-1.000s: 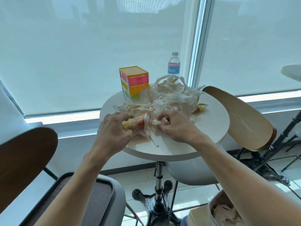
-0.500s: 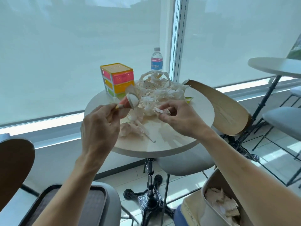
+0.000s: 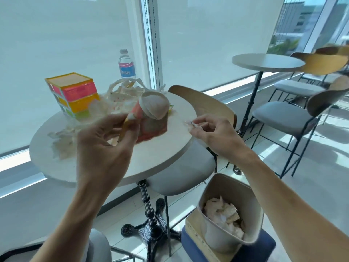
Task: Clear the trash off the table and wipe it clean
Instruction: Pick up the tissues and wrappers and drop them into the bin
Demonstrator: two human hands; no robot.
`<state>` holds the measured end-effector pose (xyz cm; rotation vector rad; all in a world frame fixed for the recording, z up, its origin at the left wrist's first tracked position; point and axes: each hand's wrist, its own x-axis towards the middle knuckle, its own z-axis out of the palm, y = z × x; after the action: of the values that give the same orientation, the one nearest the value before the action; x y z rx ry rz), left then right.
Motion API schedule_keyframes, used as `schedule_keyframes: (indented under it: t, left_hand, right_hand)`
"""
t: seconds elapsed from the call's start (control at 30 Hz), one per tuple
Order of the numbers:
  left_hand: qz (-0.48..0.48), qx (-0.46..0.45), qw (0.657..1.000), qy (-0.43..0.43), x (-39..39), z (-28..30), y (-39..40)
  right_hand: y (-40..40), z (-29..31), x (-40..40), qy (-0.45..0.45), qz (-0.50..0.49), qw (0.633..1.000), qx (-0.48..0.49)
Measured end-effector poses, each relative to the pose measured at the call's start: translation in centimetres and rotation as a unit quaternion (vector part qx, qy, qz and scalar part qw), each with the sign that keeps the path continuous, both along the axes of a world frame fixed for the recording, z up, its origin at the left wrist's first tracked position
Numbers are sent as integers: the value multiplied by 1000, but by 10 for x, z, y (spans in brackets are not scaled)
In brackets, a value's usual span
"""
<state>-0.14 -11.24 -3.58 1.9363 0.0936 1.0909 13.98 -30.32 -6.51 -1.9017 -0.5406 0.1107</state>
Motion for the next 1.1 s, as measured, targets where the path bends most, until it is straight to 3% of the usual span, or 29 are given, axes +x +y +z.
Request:
schedule_keyframes:
  t: [0.13,0.23,0.57,1.1]
  left_hand:
    - [-51,-69,993,83,43,-16,-25]
    - [-45,-2,998,54,41,-21,-66]
    - [-86,-24,989,122,75,-63,-151]
    - [-7,-58,947,316,97,-147,-199]
  right_hand:
    - [-45,-12,10,38,-18,999,-15]
    - [-79,-27,17,68,-34,996,-41]
    - [-155,-90,37,157,6,975,-160]
    - [-184,-71,67,121,30,989,-78]
